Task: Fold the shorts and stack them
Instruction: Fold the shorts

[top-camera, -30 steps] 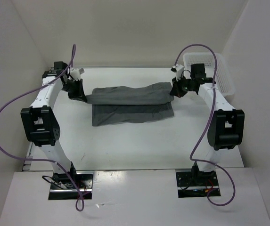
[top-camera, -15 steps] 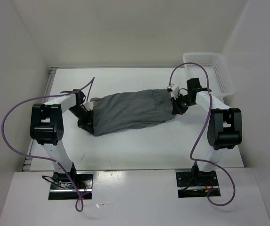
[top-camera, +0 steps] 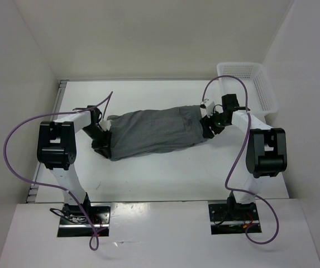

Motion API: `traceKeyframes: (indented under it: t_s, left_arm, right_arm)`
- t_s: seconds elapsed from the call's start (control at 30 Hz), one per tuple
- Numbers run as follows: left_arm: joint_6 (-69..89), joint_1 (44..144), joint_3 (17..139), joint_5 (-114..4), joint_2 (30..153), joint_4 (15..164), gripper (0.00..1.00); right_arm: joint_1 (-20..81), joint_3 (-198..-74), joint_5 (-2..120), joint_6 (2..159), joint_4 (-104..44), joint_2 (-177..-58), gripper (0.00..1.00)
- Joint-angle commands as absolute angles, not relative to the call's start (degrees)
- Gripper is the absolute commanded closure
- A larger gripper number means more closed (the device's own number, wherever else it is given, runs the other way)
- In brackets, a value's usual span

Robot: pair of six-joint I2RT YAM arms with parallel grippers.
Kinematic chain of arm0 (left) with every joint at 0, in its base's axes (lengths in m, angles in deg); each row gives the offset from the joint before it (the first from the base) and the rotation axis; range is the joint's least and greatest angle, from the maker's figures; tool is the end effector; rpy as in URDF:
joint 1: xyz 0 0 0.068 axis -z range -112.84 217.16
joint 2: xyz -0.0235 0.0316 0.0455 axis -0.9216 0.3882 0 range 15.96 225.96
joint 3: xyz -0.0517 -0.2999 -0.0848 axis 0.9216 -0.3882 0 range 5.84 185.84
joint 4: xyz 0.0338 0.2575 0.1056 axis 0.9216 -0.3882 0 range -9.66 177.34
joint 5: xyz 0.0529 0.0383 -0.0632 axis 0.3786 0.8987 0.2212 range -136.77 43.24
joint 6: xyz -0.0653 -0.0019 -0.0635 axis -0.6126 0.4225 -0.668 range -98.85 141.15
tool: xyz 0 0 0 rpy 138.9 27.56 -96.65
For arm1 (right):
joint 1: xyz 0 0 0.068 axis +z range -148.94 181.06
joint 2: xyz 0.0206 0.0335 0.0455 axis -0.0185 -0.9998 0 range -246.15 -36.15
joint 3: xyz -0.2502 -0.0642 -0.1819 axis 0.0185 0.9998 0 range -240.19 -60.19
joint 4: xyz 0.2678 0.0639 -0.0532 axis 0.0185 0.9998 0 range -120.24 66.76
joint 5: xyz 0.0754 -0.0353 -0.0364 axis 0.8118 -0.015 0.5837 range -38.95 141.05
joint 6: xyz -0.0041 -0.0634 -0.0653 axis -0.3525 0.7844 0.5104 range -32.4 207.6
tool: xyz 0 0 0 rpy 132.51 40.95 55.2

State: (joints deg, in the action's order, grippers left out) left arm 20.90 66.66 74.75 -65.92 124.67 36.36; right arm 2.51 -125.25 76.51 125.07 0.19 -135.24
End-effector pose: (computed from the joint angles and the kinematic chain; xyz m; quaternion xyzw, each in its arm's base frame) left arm 0.3591 -0.0236 0.1309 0.0076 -0.9860 0.1664 0.0064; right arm 0.3846 0.0448 0.1861 -0.3629 0.8807 0.1377 0.2714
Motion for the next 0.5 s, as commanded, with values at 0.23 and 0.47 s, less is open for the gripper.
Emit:
traceKeyframes:
  t_s: [0.23,0.47]
  left_arm:
    - [21.15,64.87,77.82,-72.51,124.15,31.27,0.46]
    - [21.15,70.75,73.26,-70.08,120.11,36.71,0.41]
  right_arm:
    - [2.9,-121.36,78.3,122.39,-2.82,-135.38,0.28]
    - [6.85,-121.36,77.16,123.63,-3.88,-138.36,0.32]
